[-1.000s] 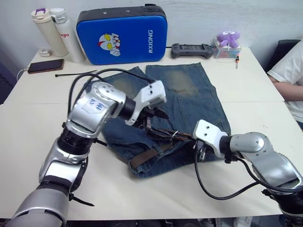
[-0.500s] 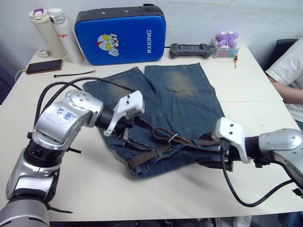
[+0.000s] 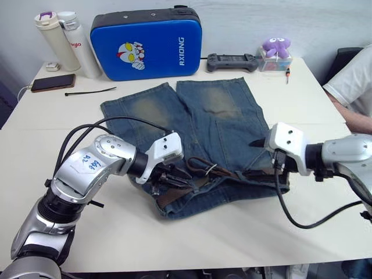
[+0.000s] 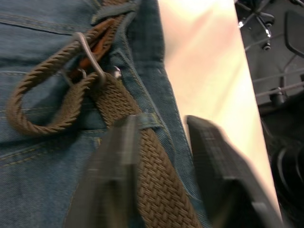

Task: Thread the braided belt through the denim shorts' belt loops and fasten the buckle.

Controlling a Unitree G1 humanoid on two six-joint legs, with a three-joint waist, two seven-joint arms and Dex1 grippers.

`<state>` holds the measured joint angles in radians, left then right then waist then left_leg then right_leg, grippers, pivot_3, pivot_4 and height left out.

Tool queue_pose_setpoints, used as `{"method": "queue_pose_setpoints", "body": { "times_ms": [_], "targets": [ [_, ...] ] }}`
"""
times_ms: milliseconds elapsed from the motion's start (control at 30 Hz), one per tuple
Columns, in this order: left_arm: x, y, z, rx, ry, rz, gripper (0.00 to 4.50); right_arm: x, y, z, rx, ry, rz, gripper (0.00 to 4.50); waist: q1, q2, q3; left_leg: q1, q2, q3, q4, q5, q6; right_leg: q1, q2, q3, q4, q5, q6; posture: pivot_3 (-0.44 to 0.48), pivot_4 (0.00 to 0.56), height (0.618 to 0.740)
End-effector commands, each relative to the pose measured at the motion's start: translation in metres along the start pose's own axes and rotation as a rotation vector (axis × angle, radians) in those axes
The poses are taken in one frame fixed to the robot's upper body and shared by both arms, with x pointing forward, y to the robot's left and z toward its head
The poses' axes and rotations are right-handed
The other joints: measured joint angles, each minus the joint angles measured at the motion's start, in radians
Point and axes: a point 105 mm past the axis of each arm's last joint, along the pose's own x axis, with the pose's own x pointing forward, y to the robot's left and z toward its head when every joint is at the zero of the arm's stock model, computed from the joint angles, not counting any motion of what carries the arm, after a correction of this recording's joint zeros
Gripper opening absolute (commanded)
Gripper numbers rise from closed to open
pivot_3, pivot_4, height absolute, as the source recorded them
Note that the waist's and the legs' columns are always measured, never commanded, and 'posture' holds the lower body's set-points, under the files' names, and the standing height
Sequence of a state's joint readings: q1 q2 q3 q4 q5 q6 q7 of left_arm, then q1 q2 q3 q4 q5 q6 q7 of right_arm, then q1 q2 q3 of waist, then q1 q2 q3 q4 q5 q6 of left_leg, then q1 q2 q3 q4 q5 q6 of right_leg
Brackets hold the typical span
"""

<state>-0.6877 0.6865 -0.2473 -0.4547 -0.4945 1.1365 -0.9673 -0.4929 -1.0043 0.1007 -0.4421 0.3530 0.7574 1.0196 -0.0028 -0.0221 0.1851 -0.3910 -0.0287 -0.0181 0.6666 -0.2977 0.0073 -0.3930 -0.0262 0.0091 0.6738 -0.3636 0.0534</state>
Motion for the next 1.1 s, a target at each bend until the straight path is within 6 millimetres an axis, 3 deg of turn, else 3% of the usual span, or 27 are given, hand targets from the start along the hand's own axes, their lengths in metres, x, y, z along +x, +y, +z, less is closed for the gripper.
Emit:
{"method": "queue_pose_setpoints", "body": {
  "times_ms": [33, 100, 167, 200, 400, 567, 633, 700, 1100],
  "targets": [
    [-0.008, 0.001, -0.001, -0.013, -0.010, 0.033, 1.41, 0.004, -0.004, 0.008, -0.044, -0.008, -0.020, 4.50, 0.002, 0.000, 0.000, 0.000, 0.000, 0.000, 0.000, 0.000, 0.000, 0.000, 0.000, 0.000, 0.000, 0.000, 0.000, 0.000, 0.150, 0.739],
    [-0.009, 0.001, -0.004, -0.033, -0.006, 0.039, 0.93, 0.006, -0.004, 0.010, -0.043, -0.013, -0.023, 4.50, 0.002, 0.000, 0.000, 0.000, 0.000, 0.000, 0.000, 0.000, 0.000, 0.000, 0.000, 0.000, 0.000, 0.000, 0.000, 0.000, 0.150, 0.739],
    [-0.006, 0.000, -0.013, -0.024, 0.039, 0.047, 0.08, 0.008, -0.004, 0.010, -0.042, -0.014, -0.021, 4.50, 0.002, 0.000, 0.000, -0.001, 0.000, 0.000, 0.000, 0.000, 0.000, 0.000, 0.000, 0.000, 0.000, 0.000, 0.000, 0.000, 0.150, 0.739],
    [-0.005, 0.000, -0.016, -0.019, 0.053, 0.050, 0.03, 0.008, -0.004, 0.010, -0.042, -0.015, -0.020, 4.50, 0.002, 0.000, 0.000, -0.001, 0.000, 0.000, 0.000, 0.000, 0.000, 0.000, 0.000, 0.000, -0.001, 0.000, 0.000, 0.000, 0.150, 0.739],
    [0.016, -0.005, -0.015, -0.059, 0.001, 0.000, 0.03, 0.013, -0.003, 0.010, -0.043, -0.012, -0.016, 4.50, 0.004, 0.000, 0.000, -0.001, 0.000, 0.000, 0.000, 0.000, 0.001, 0.000, -0.001, 0.000, -0.001, 0.000, 0.000, 0.000, 0.150, 0.739],
    [0.037, -0.001, -0.059, -0.106, 0.140, -0.007, 0.03, 0.015, -0.003, 0.008, -0.039, -0.005, -0.021, 4.50, -0.002, 0.000, 0.000, 0.000, 0.000, 0.000, -0.001, 0.000, 0.000, 0.000, 0.000, 0.000, -0.001, 0.000, 0.000, 0.000, 0.150, 0.739],
    [0.043, 0.002, -0.091, -0.128, 0.245, 0.024, 0.03, 0.016, -0.002, 0.005, -0.047, 0.008, -0.017, 4.50, -0.001, 0.000, 0.000, 0.000, 0.000, 0.000, -0.001, 0.000, 0.000, 0.000, 0.000, 0.000, 0.000, 0.000, 0.000, 0.000, 0.150, 0.739],
    [0.044, 0.006, -0.104, -0.134, 0.284, 0.053, 0.03, 0.015, -0.002, 0.004, -0.052, 0.016, -0.016, 4.50, 0.002, 0.002, -0.001, 0.001, 0.000, 0.000, -0.001, 0.000, 0.000, 0.001, 0.000, 0.000, -0.001, 0.000, 0.000, 0.000, 0.150, 0.739],
    [0.046, 0.005, -0.089, -0.166, 0.182, 0.038, 0.03, 0.019, 0.015, -0.008, -0.004, 0.017, 0.046, 4.50, 0.003, 0.004, -0.005, 0.004, 0.000, 0.000, -0.001, -0.003, 0.005, 0.004, -0.001, 0.000, -0.002, 0.000, 0.000, 0.000, 0.150, 0.739]
  ]
}}
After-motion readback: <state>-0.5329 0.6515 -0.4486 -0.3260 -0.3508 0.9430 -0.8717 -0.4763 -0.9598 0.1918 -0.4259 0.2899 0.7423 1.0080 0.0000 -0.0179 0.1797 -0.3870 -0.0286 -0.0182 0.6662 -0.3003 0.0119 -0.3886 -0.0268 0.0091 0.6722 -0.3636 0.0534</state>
